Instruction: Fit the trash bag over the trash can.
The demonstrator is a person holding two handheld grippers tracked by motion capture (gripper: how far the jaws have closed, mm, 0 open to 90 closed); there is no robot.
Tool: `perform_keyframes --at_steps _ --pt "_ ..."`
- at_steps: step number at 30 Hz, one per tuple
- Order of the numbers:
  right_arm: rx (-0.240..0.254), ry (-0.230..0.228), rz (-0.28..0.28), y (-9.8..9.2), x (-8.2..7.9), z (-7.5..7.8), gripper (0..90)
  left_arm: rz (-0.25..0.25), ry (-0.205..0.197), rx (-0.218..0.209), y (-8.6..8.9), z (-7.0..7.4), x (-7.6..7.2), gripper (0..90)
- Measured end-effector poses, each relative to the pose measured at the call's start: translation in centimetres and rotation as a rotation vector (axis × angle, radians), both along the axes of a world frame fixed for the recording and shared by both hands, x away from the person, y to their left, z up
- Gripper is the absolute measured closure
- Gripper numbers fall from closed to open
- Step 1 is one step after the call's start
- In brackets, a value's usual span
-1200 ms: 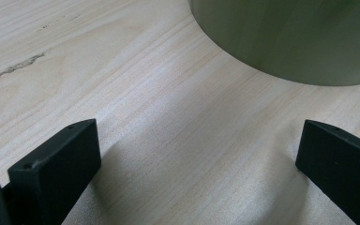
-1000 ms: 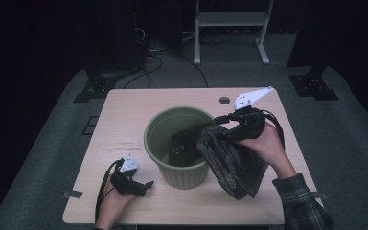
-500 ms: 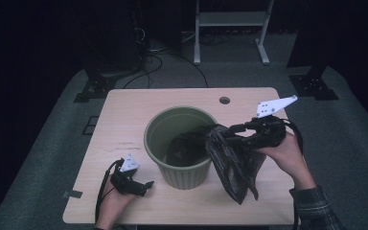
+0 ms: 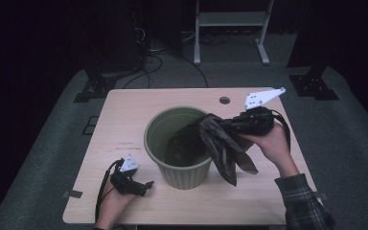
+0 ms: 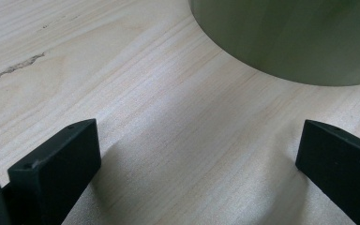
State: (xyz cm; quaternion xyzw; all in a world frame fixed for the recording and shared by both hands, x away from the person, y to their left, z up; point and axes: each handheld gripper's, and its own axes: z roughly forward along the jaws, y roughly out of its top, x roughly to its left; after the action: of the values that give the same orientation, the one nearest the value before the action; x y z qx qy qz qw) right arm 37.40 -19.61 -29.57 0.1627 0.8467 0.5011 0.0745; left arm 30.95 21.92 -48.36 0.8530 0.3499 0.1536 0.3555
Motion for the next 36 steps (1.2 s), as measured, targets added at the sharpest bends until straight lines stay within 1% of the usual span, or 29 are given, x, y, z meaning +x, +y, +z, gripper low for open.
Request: perform_keyframes --at_steps 4,6,9,11,14,16,19,20,22,24,27,31,33,36 --pt "-0.011 -0.006 0.032 2.5 0.6 0.2 88.2 -0.001 0.0 0.0 0.0 0.0 0.0 0.0" --pt "-0.014 -0.005 0.058 3.8 0.8 0.2 88.6 -0.006 0.0 -0.001 0.0 0.0 0.0 0.0" --pt "-0.021 -0.011 0.091 5.5 0.8 0.2 88.6 -0.014 0.001 -0.012 0.4 0.1 -0.1 0.0" --pt "-0.025 -0.012 0.104 6.3 0.8 0.2 88.6 -0.01 -0.019 -0.018 0.7 0.6 -0.3 0.0" --pt "-0.033 -0.009 0.118 7.2 0.8 0.1 88.6 -0.01 -0.048 -0.053 1.4 1.9 -0.6 0.0" --pt "-0.036 -0.008 0.126 7.5 0.9 0.0 88.6 -0.024 -0.067 -0.094 1.9 2.8 -0.9 0.0" --pt "-0.038 -0.004 0.127 7.5 0.9 -0.1 88.6 -0.052 -0.089 -0.173 2.5 4.2 -1.3 0.0" --pt "-0.035 -0.005 0.127 7.5 0.9 -0.1 88.6 -0.064 -0.092 -0.191 2.6 4.6 -1.4 0.0" --pt "-0.029 -0.002 0.131 7.4 1.0 -0.1 88.6 -0.096 -0.1 -0.212 2.7 5.7 -1.6 0.0" --pt "-0.027 0.002 0.133 7.3 1.1 -0.2 88.5 -0.114 -0.109 -0.222 2.6 6.5 -1.8 0.0" --pt "-0.023 0.007 0.137 7.4 1.2 -0.4 88.5 -0.144 -0.12 -0.248 2.5 7.9 -1.9 0.0" --pt "-0.025 0.006 0.14 7.5 1.3 -0.4 88.5 -0.181 -0.128 -0.273 2.3 9.6 -2.0 0.0" --pt "-0.024 0.006 0.14 7.4 1.3 -0.4 88.5 -0.201 -0.136 -0.28 2.1 10.5 -2.1 0.0" --pt "-0.024 0.008 0.139 7.4 1.3 -0.4 88.5 -0.215 -0.153 -0.283 1.6 11.8 -2.2 0.0"
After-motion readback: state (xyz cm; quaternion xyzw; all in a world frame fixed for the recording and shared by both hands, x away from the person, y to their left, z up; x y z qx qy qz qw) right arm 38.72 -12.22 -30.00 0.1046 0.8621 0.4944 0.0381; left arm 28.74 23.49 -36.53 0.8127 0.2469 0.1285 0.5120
